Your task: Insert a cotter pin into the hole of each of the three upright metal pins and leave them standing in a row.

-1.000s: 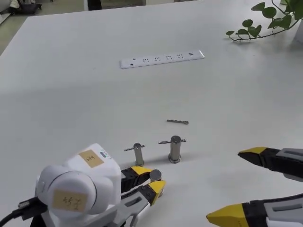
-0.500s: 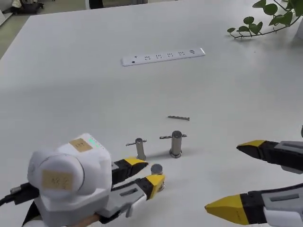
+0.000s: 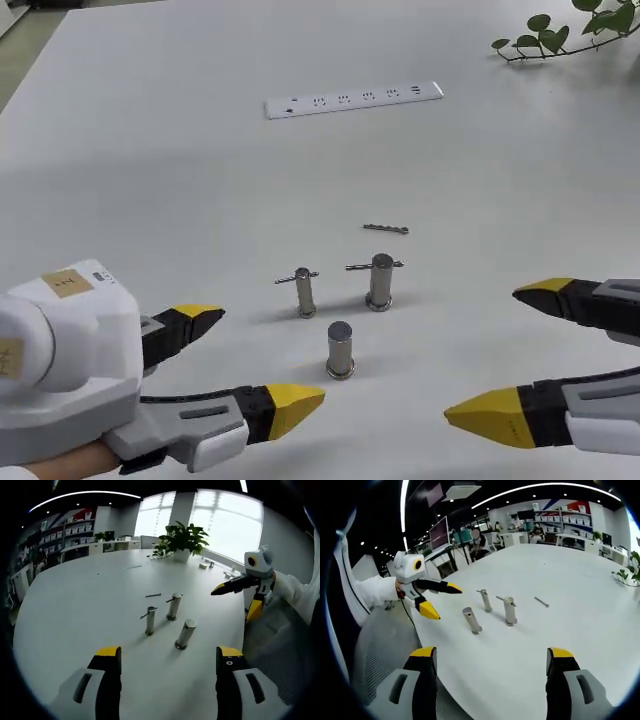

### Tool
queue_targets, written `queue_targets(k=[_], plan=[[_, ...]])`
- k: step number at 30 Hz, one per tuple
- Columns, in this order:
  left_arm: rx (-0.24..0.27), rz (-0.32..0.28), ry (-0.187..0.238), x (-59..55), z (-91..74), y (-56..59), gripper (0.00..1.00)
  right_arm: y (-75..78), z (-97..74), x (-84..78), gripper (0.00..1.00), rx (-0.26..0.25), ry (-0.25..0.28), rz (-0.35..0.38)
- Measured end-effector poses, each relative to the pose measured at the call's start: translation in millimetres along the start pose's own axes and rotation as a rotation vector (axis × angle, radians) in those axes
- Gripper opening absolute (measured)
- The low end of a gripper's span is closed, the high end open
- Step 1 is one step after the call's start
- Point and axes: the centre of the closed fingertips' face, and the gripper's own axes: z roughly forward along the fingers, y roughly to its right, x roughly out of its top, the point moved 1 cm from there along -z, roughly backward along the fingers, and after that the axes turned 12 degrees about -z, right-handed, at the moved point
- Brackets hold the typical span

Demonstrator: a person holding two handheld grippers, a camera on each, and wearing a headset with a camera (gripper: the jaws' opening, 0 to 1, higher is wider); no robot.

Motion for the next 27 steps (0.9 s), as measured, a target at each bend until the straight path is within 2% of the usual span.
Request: queue_targets(k=[1,3,6,12,16,19,22,25,27], plan=[[0.002,0.0,-0.008,-1.7,-1.1,-0.8,0.78,0.1,-0.2,-0.2,0.89,0.0,-0.001,-0.001],[-0.02,-0.014,-0.008,-1.2,-3.6,4.8,0.86,0.8,-0.3,-0.8,0.88,0.0,-0.007,-0.002],[-0.045,-0.034,0.011,4.6,-5.2,13.2,0.96,3.7,-0.6,-2.6,0.88,0.0,-0.026,-0.012],[-0.065,-0.001,0.024,8.8,-6.4,22.3,0.98,20.8,-2.6,-1.8,0.85,-0.008,-0.065,-0.059],[-0.055,0.018,0.005,3.4,-8.1,21.8,0.99,36.2,-1.5,0.0,0.82,0.006,-0.093,-0.087],[-0.055,0.011,0.006,0.8,-9.9,21.1,0.99,44.6,-0.4,5.3,0.8,0.015,-0.094,-0.097],[-0.051,-0.007,-0.002,-3.8,-11.3,20.9,0.99,53.2,2.6,10.1,0.74,0.03,-0.126,-0.149],[-0.034,0.002,-0.013,-9.7,-12.0,18.9,0.99,61.1,8.1,15.1,0.74,0.033,-0.144,-0.172],[-0.039,0.002,-0.008,-11.4,-13.3,19.9,0.99,65.3,12.4,19.1,0.7,0.042,-0.154,-0.202]])
